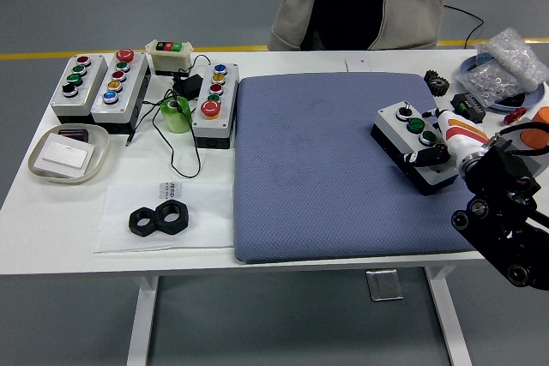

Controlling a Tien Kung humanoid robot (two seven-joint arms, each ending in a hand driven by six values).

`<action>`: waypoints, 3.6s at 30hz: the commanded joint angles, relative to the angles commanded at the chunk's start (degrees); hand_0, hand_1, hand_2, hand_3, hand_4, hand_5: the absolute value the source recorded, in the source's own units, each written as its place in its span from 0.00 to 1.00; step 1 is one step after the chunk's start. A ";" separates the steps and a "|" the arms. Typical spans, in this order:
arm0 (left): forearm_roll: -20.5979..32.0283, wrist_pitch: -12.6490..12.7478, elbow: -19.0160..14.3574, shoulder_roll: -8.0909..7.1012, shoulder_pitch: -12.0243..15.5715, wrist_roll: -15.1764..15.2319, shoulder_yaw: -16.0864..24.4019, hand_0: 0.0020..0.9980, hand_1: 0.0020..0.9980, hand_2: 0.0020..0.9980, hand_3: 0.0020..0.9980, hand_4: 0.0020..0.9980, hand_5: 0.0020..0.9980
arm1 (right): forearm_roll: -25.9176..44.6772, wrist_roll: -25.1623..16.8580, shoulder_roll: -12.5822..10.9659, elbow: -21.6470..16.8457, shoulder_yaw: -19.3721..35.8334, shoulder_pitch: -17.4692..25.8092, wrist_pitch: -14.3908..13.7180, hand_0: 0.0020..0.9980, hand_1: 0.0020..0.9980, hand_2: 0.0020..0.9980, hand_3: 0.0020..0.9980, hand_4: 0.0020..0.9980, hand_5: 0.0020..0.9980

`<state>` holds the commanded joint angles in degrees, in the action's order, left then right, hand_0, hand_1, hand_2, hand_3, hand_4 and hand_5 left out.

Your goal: Pick up the button,place it on the desk,press the button,press the button

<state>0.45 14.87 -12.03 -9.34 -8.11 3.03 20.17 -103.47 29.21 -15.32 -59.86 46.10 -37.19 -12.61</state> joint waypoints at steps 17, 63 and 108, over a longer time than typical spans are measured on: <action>-0.15 0.01 0.03 0.04 -0.06 -0.05 0.16 0.70 0.83 0.85 0.82 0.62 1.00 | -1.43 2.25 -0.17 -1.11 -1.28 -0.29 -0.36 0.41 0.44 0.51 0.78 0.96 0.15; -1.30 0.05 0.07 0.08 0.47 -0.45 0.87 0.70 0.83 0.85 0.82 0.62 1.00 | -0.45 -36.35 -13.87 -14.68 -11.77 1.02 -0.40 0.34 0.35 0.42 0.60 0.71 0.02; -0.84 0.14 0.01 0.14 0.31 -0.44 0.65 0.71 0.83 0.85 0.82 0.62 1.00 | -7.97 -43.91 -13.24 -9.29 -18.67 -4.55 2.79 0.75 0.67 0.76 0.93 0.91 0.09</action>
<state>-0.39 15.01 -12.03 -9.21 -7.80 2.59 20.83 -111.45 -14.70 -28.56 -69.15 27.43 -41.74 -9.82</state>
